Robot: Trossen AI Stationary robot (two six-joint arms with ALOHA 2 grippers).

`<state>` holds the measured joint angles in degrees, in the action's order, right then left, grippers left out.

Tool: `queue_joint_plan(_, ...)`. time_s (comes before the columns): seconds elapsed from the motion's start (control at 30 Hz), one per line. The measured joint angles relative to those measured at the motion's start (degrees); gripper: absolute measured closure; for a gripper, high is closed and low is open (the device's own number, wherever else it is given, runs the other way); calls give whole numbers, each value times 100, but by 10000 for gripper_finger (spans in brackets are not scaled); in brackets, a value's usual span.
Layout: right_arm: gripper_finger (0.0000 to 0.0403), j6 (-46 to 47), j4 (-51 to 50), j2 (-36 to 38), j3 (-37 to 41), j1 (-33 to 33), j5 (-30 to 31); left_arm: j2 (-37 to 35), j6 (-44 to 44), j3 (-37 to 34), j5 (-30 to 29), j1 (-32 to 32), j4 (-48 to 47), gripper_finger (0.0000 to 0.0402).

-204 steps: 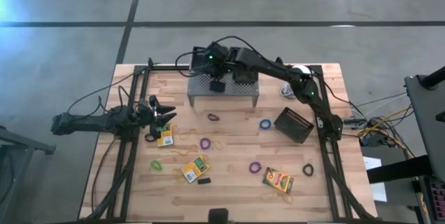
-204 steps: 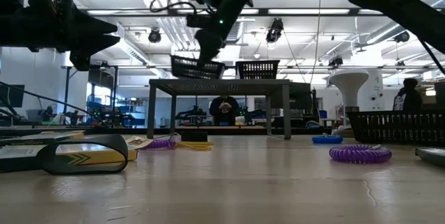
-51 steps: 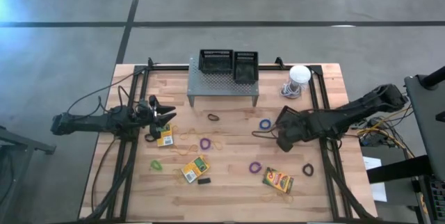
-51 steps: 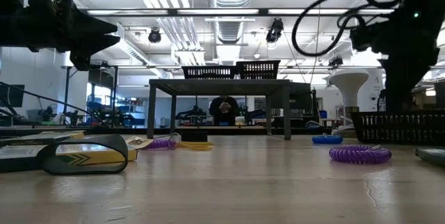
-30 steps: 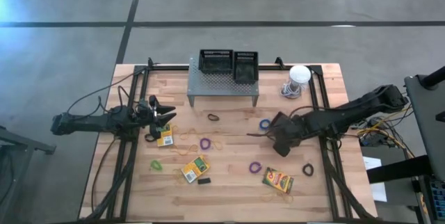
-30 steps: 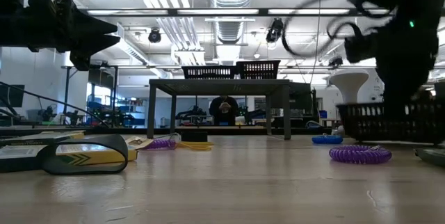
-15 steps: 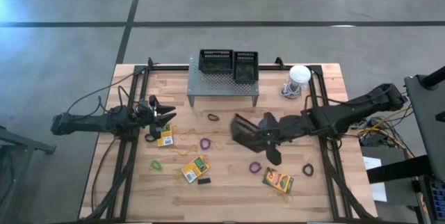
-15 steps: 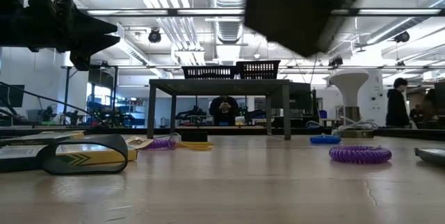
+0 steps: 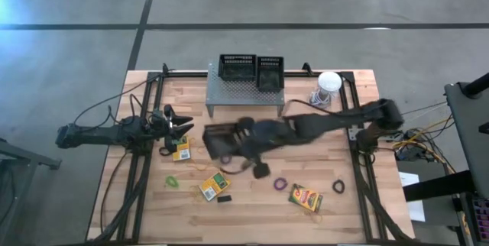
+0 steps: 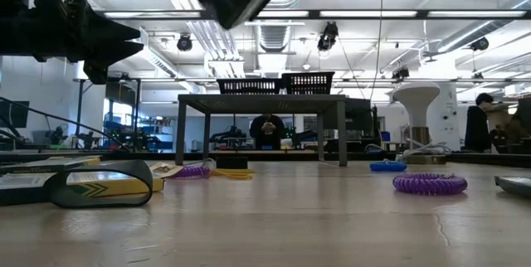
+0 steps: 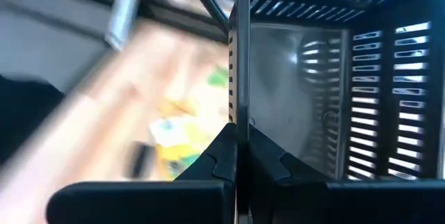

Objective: Pick & Place Office Desk Supplies
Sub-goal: Put the black bin on the shelf

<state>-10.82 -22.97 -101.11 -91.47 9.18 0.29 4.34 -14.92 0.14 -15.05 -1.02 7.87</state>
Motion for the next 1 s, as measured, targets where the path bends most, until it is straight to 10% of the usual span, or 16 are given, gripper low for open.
queue_joint_plan(0.47, 394, -889, -3274, -2302, -3379, -1586, 295, 2, -12, 0, -15, 1, -45, 249)
queue_joint_plan(1.0, 335, -458, -3821, -2464, -3617, -1948, 890, 118, -11, 0, -13, 1, -39, 249)
